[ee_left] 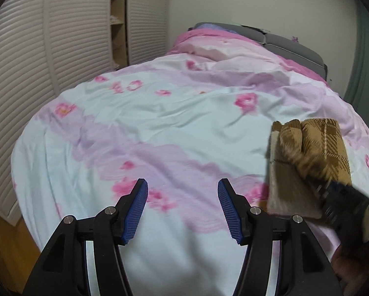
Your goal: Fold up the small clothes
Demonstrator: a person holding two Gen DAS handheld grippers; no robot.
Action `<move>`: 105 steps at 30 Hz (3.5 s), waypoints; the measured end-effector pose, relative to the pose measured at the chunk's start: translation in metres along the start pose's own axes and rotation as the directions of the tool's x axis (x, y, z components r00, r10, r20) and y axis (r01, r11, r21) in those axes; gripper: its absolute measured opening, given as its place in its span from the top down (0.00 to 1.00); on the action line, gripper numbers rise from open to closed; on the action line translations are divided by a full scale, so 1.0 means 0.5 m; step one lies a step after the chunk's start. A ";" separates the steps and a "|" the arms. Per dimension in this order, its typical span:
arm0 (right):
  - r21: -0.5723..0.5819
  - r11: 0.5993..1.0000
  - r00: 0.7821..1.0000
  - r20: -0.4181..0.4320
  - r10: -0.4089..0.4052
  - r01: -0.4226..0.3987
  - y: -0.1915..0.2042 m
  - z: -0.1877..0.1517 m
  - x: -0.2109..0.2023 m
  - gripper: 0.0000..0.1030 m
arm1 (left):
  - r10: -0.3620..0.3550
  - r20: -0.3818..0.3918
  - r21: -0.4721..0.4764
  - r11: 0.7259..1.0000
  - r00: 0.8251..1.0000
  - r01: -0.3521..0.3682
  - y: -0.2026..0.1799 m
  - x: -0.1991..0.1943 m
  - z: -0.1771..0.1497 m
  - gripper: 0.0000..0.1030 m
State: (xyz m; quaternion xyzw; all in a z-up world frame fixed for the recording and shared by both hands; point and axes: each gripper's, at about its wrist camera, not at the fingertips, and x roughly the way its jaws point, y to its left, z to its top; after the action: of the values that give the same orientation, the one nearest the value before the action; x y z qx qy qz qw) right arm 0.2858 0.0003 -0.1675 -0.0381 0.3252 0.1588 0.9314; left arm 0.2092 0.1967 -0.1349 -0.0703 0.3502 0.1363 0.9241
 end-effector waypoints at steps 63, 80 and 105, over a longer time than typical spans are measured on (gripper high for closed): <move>-0.494 0.634 0.802 -0.308 0.512 -0.595 -0.176 0.329 0.109 0.88 | -0.413 -0.160 0.006 0.908 0.897 0.419 -0.274 0.081 0.000 0.78; -0.377 0.844 0.920 -0.234 0.313 -0.383 -0.216 0.267 0.191 0.49 | -0.373 -0.097 0.043 0.925 0.923 0.379 -0.278 0.065 0.015 0.50; -0.182 0.958 0.962 -0.201 0.187 -0.224 -0.268 0.094 0.136 0.25 | -0.268 -0.169 0.099 0.953 0.948 0.287 -0.331 0.188 0.022 0.34</move>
State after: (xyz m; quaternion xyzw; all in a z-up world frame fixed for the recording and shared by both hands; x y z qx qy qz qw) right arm 0.4070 -0.0997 -0.1768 -0.1130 0.3934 0.2830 0.8674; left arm 0.3335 0.0607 -0.1837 -0.0724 0.4144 -0.0230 0.9069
